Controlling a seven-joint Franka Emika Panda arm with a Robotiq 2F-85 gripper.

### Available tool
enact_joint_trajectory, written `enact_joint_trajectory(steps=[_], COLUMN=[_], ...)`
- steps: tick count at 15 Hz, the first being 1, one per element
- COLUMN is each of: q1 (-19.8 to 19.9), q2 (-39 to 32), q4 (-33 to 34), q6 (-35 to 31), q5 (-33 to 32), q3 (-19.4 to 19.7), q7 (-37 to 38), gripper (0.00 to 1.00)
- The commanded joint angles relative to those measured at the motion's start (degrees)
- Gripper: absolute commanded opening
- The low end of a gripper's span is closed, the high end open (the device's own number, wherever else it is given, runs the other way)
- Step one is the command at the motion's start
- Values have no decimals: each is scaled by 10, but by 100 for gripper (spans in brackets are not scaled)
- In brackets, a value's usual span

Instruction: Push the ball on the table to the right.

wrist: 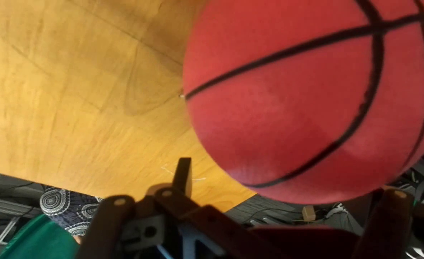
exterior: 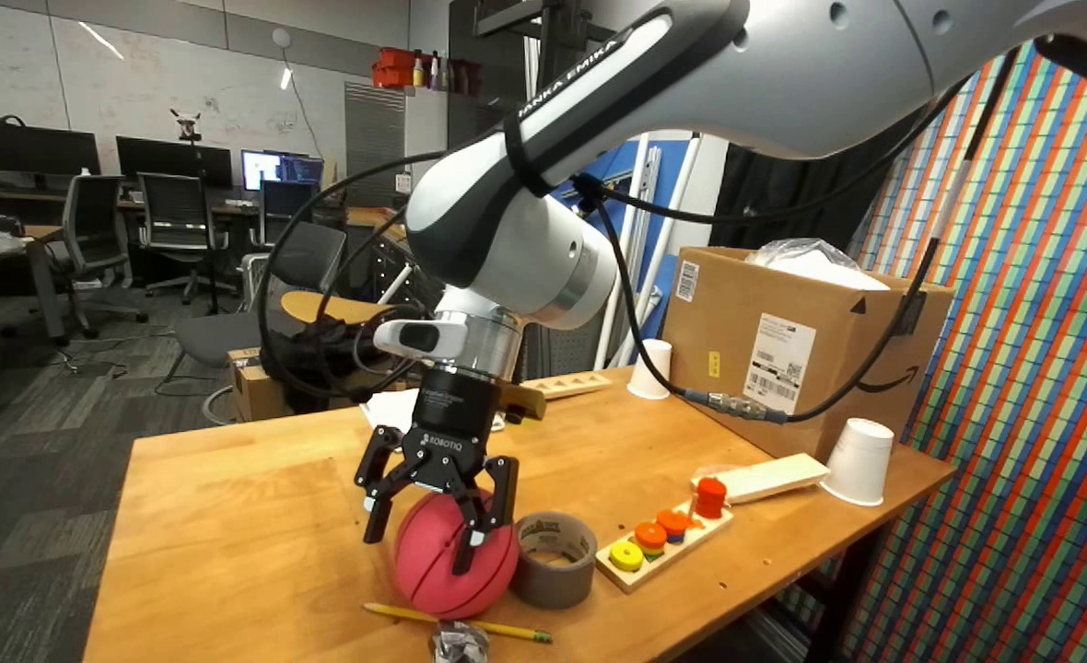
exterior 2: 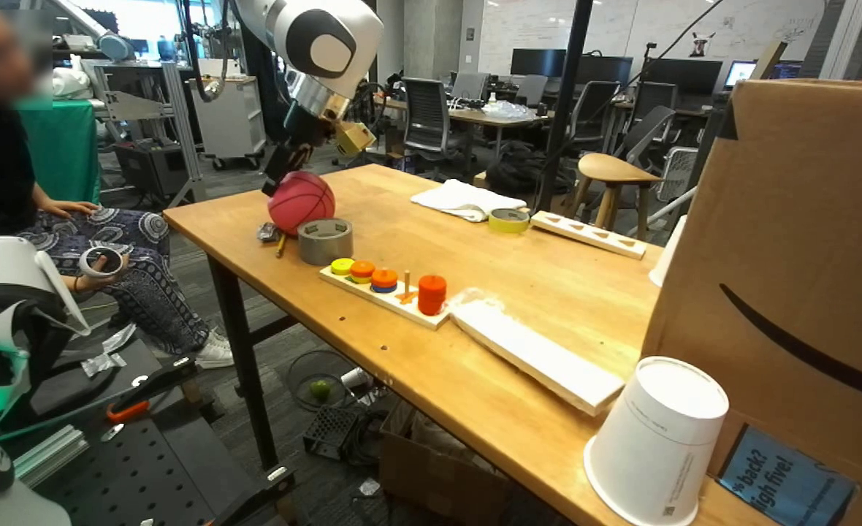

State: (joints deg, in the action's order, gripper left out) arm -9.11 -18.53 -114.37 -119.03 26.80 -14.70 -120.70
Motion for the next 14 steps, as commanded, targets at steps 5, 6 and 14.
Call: enact_joint_trajectory(steps=[5,6,14], q1=[39,47,100], q2=[34,46,197], q4=[41,47,21], q6=[-5,-13,-57], q5=[-77,-72,-18], q3=[37,42,105], q7=[40,50,134], gripper=[100,100,100])
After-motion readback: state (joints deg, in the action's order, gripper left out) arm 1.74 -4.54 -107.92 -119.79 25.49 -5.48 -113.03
